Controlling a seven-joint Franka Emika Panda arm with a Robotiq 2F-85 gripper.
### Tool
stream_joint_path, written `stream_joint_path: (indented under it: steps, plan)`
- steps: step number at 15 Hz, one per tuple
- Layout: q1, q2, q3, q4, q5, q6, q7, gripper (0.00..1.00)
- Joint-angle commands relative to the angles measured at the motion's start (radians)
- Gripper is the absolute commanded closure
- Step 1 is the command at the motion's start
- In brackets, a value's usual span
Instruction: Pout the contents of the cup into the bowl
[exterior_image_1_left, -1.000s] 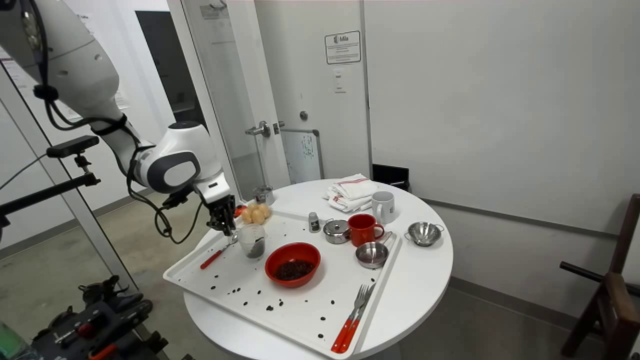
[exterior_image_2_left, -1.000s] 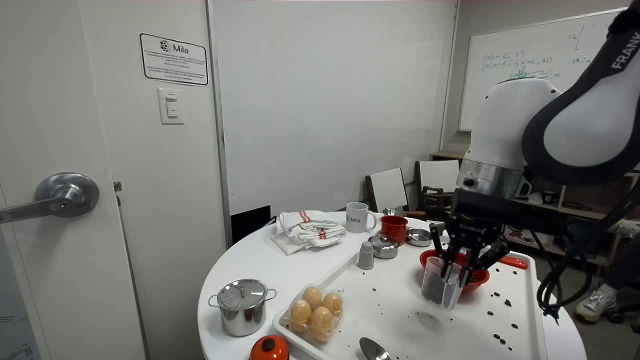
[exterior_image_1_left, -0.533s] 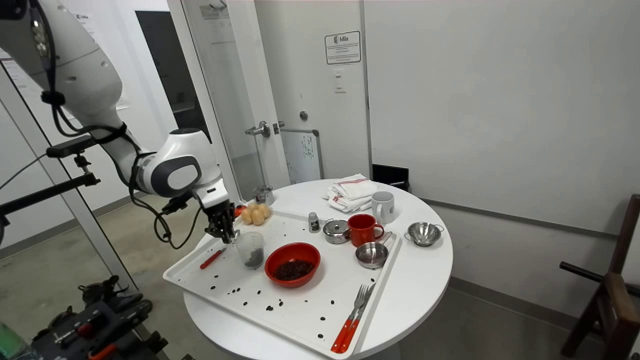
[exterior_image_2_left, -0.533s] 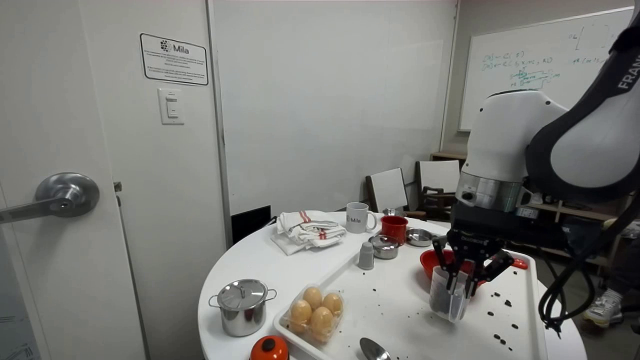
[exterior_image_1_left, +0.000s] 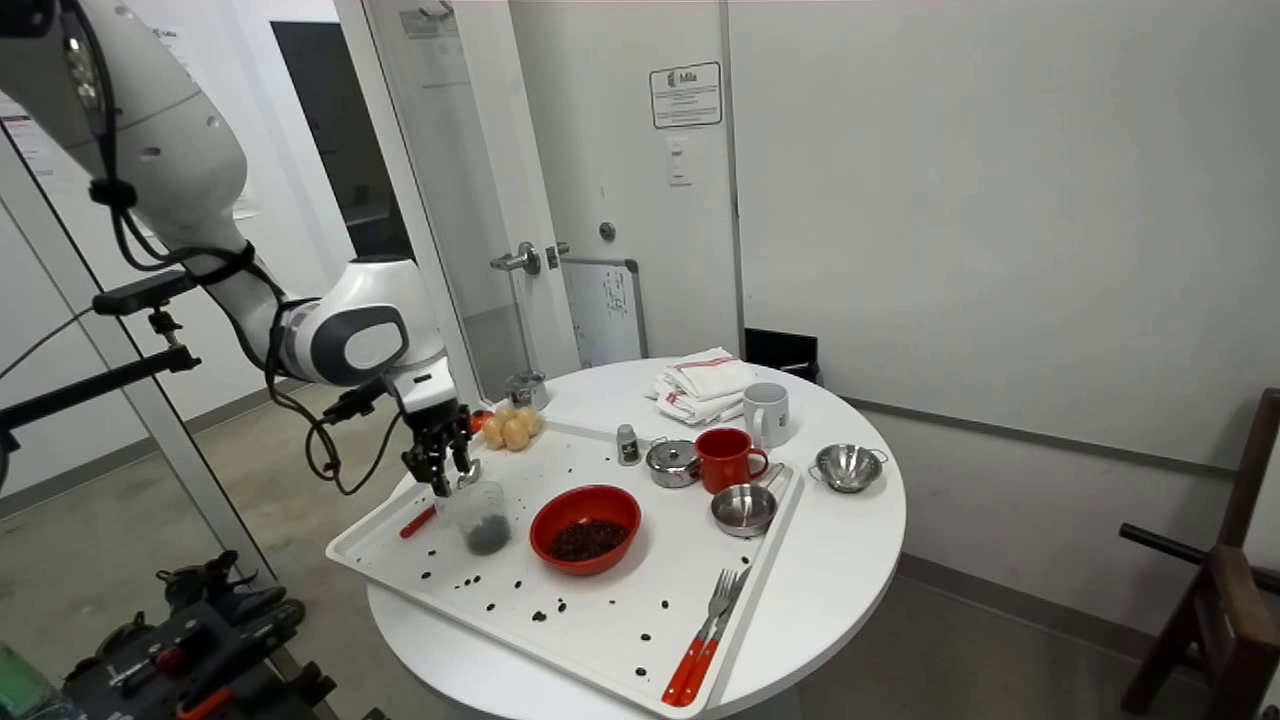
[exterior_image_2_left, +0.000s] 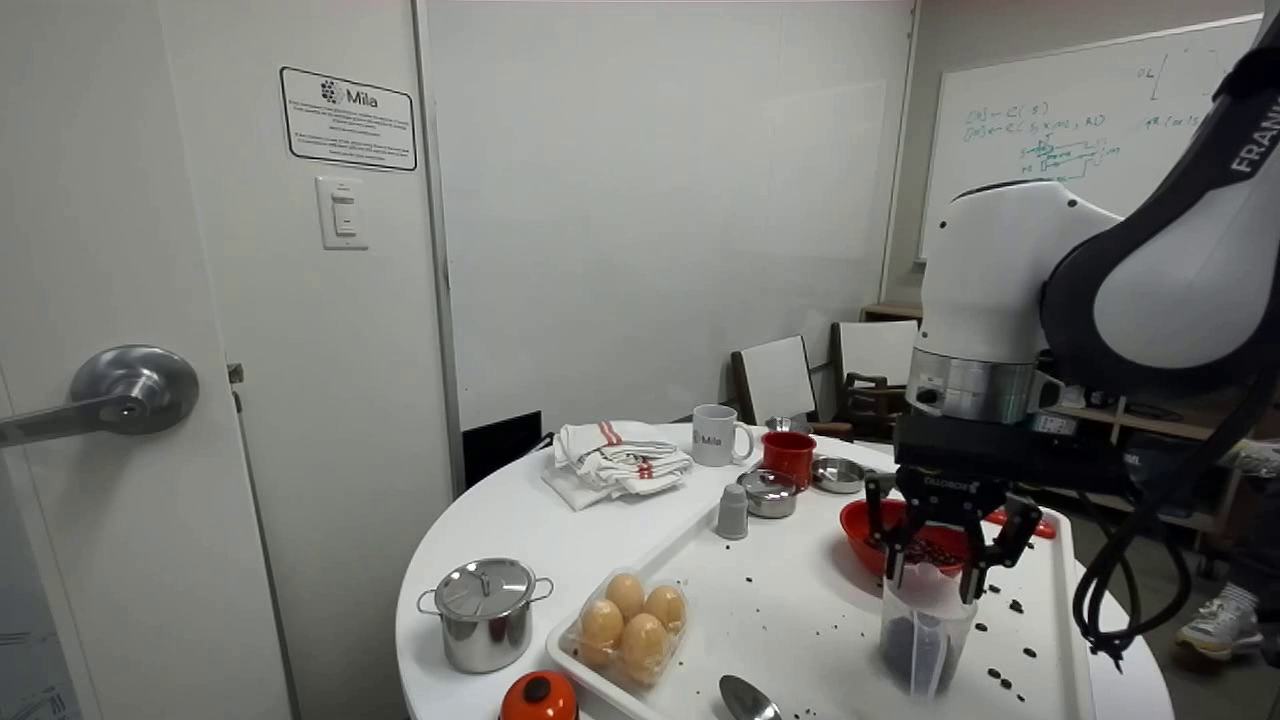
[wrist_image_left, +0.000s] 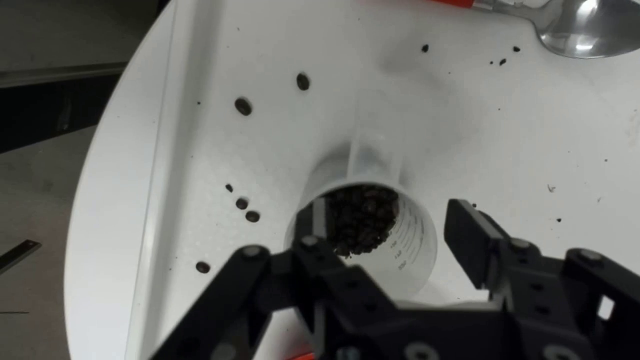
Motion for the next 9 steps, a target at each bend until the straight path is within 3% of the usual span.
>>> stream_joint_path:
  steps: [1, 3, 5, 9]
  plan:
    - [-0.007, 0.004, 0.005, 0.025, -0.035, -0.034, 0.052, 0.08]
    - [-0.035, -0.008, 0.035, 0.028, -0.004, -0.039, 0.039, 0.0]
    - [-0.038, -0.002, 0.038, 0.017, -0.016, -0.014, 0.031, 0.04]
    - [-0.059, -0.005, 0.057, 0.025, -0.008, -0.015, 0.028, 0.0]
